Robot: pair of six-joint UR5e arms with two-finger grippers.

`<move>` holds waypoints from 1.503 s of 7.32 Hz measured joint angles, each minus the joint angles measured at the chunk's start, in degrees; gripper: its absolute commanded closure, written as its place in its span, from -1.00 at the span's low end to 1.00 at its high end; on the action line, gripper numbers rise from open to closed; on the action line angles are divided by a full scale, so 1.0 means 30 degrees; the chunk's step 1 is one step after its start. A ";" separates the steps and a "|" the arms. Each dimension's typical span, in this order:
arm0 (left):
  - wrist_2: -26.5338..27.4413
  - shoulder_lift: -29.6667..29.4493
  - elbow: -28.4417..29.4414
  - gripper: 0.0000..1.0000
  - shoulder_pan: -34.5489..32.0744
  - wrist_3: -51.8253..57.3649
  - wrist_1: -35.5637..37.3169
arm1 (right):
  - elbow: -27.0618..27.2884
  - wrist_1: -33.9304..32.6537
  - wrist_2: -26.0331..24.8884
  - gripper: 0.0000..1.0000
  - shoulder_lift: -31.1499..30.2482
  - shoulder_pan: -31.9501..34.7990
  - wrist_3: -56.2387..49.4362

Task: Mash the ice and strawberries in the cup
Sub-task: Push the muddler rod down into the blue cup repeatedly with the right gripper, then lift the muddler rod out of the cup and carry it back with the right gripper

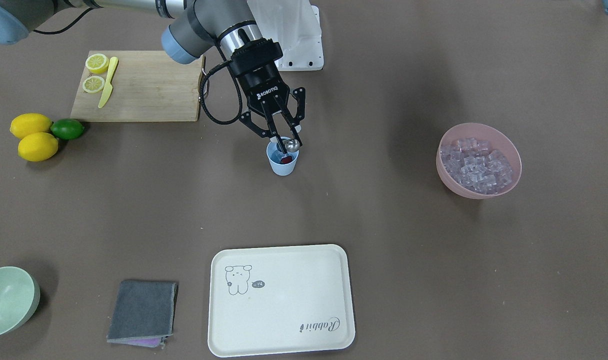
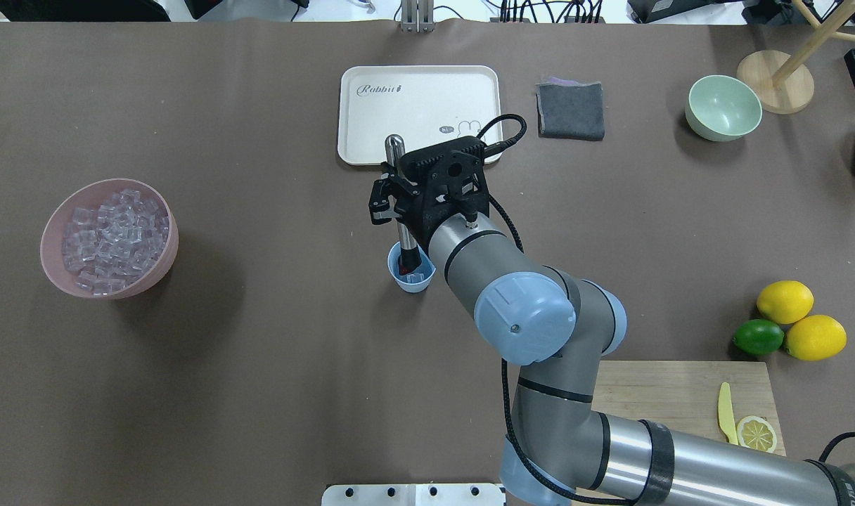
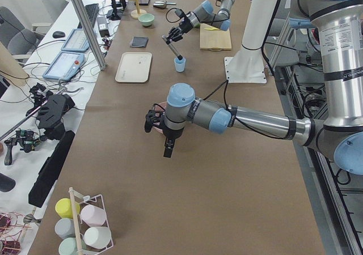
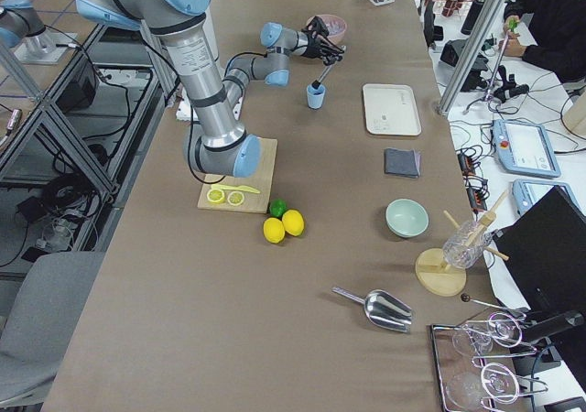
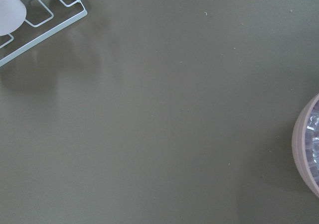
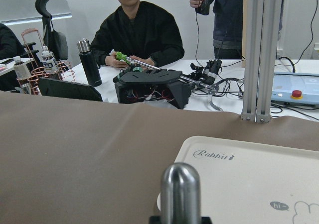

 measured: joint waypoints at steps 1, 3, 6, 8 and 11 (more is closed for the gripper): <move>0.0011 0.0020 0.0003 -0.95 -0.0004 0.0006 -0.0001 | -0.0458 0.0136 0.0010 1.00 0.0008 -0.0059 0.0049; 0.0021 0.0041 -0.0003 -0.95 -0.0006 0.0026 -0.0002 | -0.0986 0.0506 0.0041 1.00 0.0022 -0.0190 0.0072; 0.0003 0.0149 -0.0080 -0.95 -0.0046 0.0029 -0.0016 | -0.0373 0.0391 0.0456 1.00 0.0239 0.0097 -0.0166; 0.0007 0.0552 -0.0151 -0.95 -0.0080 0.0036 -0.0295 | 0.1692 -0.1560 0.2425 1.00 0.0294 0.1278 -0.0465; -0.0006 0.0924 -0.0104 -0.95 -0.0093 0.0065 -0.0480 | 0.4796 -0.5662 0.6648 1.00 -0.0598 0.4207 -0.0551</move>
